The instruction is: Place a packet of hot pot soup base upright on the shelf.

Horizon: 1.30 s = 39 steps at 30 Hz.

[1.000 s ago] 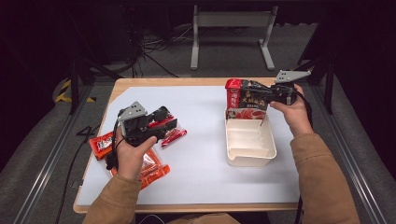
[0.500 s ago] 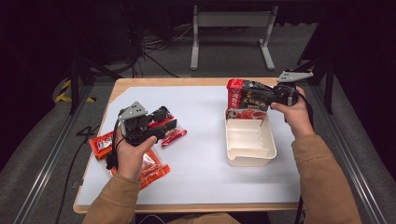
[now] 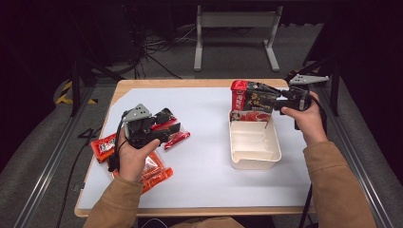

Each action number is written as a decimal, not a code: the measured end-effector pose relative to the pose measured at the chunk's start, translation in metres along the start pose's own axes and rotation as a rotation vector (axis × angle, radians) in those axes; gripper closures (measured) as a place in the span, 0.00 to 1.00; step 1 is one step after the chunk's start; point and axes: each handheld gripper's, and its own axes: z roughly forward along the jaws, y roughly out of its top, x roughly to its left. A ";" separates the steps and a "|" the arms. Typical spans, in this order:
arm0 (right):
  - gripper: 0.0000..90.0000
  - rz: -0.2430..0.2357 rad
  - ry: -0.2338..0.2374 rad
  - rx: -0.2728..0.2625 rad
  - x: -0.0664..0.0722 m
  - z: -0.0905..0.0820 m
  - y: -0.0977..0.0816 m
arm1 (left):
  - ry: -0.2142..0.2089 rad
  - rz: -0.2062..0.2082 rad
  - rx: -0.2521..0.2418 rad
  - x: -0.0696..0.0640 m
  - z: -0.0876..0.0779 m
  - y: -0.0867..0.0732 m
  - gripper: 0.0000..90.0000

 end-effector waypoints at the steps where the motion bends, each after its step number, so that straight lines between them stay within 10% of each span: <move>1: 0.40 0.002 -0.010 -0.004 0.001 -0.004 -0.001 | 0.000 0.000 0.000 0.000 0.000 0.000 0.45; 19: 0.48 -0.019 -0.079 -0.048 0.040 -0.046 -0.020 | 0.023 0.036 0.044 0.016 -0.010 -0.002 0.42; 39: 0.48 -0.082 0.052 -0.051 0.081 -0.044 -0.028 | 0.036 0.034 0.078 0.031 -0.031 -0.009 0.23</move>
